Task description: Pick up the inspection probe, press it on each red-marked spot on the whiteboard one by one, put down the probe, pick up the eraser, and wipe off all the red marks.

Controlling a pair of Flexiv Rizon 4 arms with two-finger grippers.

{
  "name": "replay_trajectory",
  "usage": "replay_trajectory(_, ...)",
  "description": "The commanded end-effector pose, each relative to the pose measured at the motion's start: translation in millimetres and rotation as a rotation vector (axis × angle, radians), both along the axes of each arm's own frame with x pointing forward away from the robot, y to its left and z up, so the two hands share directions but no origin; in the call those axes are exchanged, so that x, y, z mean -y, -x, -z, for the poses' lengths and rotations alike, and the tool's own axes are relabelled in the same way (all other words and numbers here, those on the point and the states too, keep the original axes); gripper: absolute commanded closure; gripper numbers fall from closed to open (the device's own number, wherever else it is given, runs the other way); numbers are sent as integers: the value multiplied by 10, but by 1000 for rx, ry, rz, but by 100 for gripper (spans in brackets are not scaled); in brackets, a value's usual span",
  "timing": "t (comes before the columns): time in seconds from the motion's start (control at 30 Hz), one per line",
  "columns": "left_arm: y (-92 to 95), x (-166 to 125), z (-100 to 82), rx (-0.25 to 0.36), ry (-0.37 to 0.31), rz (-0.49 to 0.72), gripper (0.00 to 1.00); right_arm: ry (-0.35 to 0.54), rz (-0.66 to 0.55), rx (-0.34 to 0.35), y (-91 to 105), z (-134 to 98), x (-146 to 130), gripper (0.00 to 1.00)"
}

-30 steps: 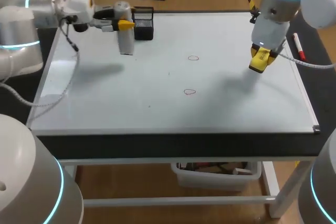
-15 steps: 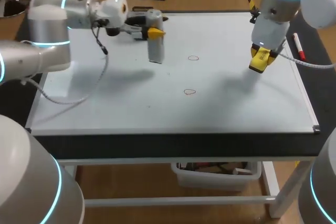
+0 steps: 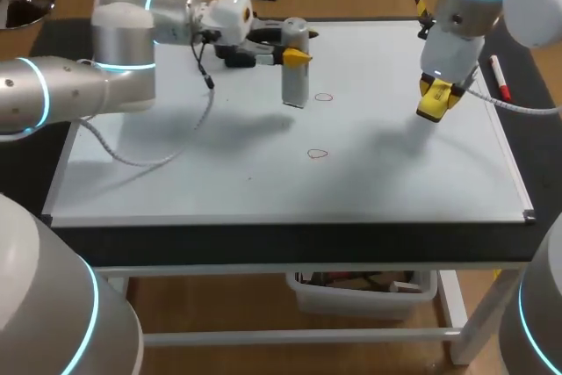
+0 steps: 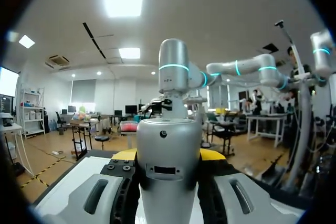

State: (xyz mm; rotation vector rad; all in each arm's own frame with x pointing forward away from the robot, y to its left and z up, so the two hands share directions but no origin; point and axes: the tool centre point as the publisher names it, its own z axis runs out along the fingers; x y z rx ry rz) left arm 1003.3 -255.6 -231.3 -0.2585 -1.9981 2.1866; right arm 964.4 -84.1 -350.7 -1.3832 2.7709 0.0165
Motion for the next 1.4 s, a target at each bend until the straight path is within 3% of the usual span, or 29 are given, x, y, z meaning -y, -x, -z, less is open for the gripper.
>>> replay_trajectory(0.03, -93, 156, 47, -3, 10, 8, 100, 2, -2, -1, -8, -4, 5, 100)
replay_trajectory(0.53, -294, 454, 172, -6, 25, -42, 100, 2, -2, -1, -8, -4, 5, 100)
replay_trajectory(1.4, -598, 606, 315, -16, 10, -107, 100, 2, -2, -1, -8, -4, 5, 100)
